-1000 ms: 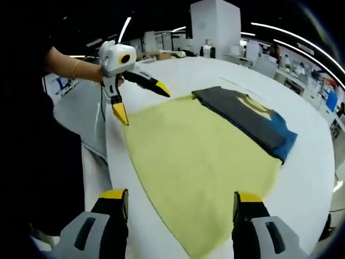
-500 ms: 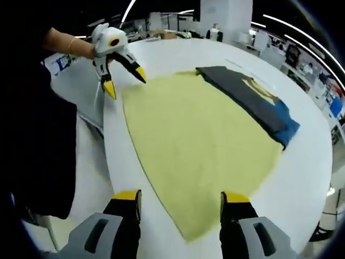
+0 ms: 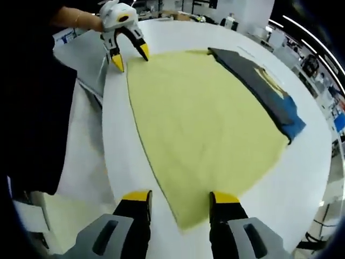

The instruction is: Fold the garment on the visible template until the final outline fits inside the template.

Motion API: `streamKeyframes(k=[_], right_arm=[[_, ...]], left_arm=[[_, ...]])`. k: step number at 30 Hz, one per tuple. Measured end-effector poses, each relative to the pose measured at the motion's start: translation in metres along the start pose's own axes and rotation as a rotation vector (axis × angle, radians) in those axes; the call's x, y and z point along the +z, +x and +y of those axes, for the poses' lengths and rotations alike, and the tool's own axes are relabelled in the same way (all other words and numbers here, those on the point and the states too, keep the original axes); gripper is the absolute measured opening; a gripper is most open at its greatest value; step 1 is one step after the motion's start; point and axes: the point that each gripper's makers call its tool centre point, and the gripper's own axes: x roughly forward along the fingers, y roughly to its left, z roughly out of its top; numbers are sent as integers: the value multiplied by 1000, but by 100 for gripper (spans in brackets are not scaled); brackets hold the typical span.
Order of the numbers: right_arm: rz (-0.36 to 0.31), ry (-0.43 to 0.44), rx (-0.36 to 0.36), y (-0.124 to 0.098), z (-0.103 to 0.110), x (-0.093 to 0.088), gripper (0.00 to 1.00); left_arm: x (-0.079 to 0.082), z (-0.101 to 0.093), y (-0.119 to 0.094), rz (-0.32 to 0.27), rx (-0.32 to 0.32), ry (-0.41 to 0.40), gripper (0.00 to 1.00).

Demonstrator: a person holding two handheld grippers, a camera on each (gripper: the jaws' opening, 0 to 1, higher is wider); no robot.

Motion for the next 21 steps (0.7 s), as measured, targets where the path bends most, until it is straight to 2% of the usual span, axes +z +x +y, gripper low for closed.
streamKeyframes(k=[1, 4, 8, 12, 15, 17, 21], right_arm=[[-15, 22, -7, 0, -2, 1, 37], [-25, 17, -12, 1, -4, 2, 30], [-28, 25, -29, 1, -11, 4, 27], [-32, 21, -25, 2, -11, 6, 21], [-33, 32, -23, 3, -12, 7, 15], [-38, 38, -26, 4, -13, 8, 7], [-43, 81, -38, 5, -21, 8, 0]], left_arm=[[-1, 0, 0, 9, 1, -7, 37], [0, 4, -1, 2, 22, 0, 39], [0, 7, -2, 4, 35, -23, 30], [2, 10, -2, 11, 56, -5, 29], [2, 10, -1, 22, 59, -10, 16], [1, 10, 1, 26, 54, -35, 6], [3, 13, 1, 21, 58, -48, 4]])
